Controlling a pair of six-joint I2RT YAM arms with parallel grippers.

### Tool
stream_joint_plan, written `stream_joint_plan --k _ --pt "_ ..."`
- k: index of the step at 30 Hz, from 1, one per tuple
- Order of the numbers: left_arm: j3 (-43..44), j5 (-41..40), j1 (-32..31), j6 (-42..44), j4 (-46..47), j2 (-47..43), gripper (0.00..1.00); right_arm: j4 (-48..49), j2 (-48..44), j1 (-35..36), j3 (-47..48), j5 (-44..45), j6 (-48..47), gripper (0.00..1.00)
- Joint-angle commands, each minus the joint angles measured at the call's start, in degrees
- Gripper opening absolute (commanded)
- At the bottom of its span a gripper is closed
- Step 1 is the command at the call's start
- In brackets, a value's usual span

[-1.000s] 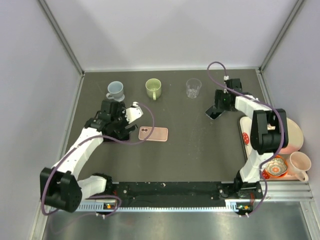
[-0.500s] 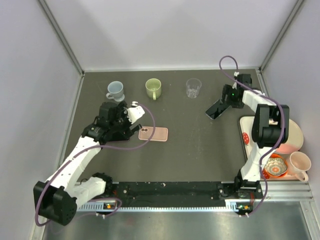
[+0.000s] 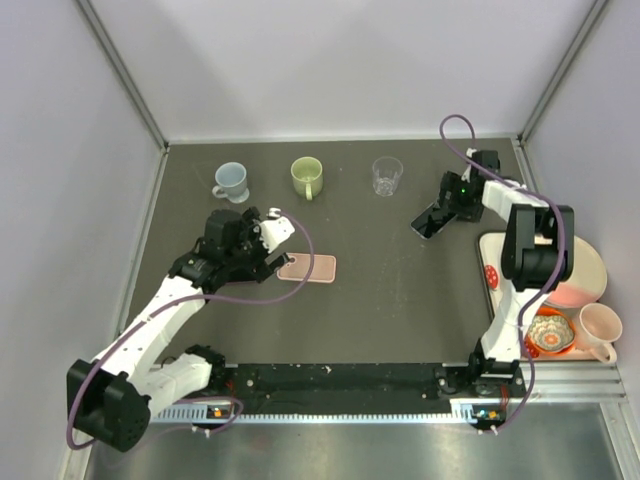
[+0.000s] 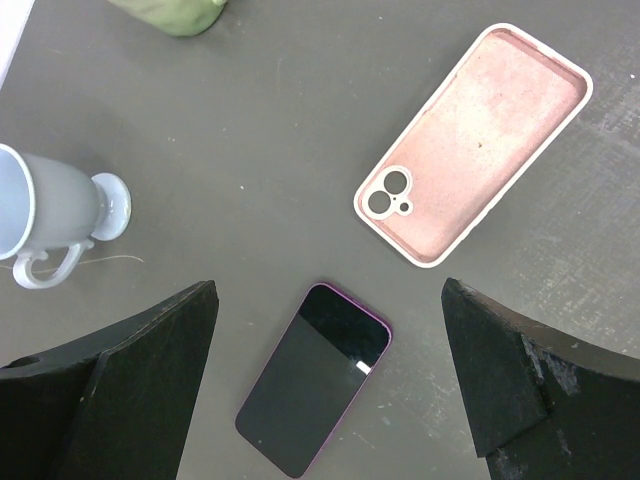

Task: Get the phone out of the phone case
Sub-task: Pick up the phone at the center of the board.

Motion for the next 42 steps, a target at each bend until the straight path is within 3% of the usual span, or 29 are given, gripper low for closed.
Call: stream_joint_plan --k 1,9,15,39,42 --pt "-0.7 -0.3 -0.3 -1.3 3.5 -0.8 0.99 -0.8 3.1 0.7 4.0 -1.2 1.0 0.82" --pt "-1.8 -0.5 -0.3 -1.2 4.2 -0.9 0.99 -2.8 7.2 2.5 11.0 1.2 0.8 0.85" --pt "-2.1 -0.5 -0.3 -1.5 4.4 -0.9 0.99 -4.5 9.3 8.0 14.0 6.9 -2.0 0.86" --pt "-3.4 -0.6 -0.2 -1.2 5.4 -1.4 0.99 -8.4 9.4 13.3 13.8 13.1 -3.0 0.88" --pt "-3.5 -0.5 -0.2 -1.2 5.4 -1.3 0.99 -9.1 9.3 13.3 13.6 11.8 -3.7 0.82"
